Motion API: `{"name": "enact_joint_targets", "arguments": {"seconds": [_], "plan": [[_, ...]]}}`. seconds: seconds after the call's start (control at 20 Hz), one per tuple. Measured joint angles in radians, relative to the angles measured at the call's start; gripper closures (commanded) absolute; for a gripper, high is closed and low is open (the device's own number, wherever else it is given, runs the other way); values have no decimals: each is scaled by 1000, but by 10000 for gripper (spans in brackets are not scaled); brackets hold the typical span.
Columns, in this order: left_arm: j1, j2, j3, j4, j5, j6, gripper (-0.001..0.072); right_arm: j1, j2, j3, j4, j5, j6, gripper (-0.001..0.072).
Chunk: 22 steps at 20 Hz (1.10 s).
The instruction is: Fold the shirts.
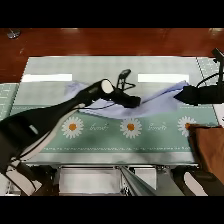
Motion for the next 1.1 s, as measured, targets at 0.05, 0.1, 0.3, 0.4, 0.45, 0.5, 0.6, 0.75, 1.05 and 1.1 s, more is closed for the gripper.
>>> {"name": "enact_joint_targets", "arguments": {"seconds": [0.05,0.1,0.3,0.4,0.45,0.5,0.6,0.75,1.05,1.1], "plan": [[-31,-32,34,0,-16,-9,691,0,10,-5,0,-7,3,685],[-59,-56,58,-2,-35,-17,690,0,18,-7,1,-14,4,685],[-106,-91,116,-7,-118,-32,690,0,30,-10,6,-38,6,685],[-65,-70,141,-5,-138,-40,690,0,32,-10,18,-37,4,685],[-27,-48,150,-8,-147,-43,690,2,33,-10,28,-37,2,685],[21,-22,156,-7,-161,-47,690,10,32,-10,39,-37,-4,685],[132,38,163,-7,-188,-50,690,50,18,-7,58,-42,-10,685],[338,161,166,-2,-275,-50,689,171,-62,43,71,-76,-9,685],[714,563,-110,26,-347,33,689,455,-442,375,86,-126,18,685],[752,649,-197,24,-347,49,689,498,-522,447,86,-128,27,685]]}}
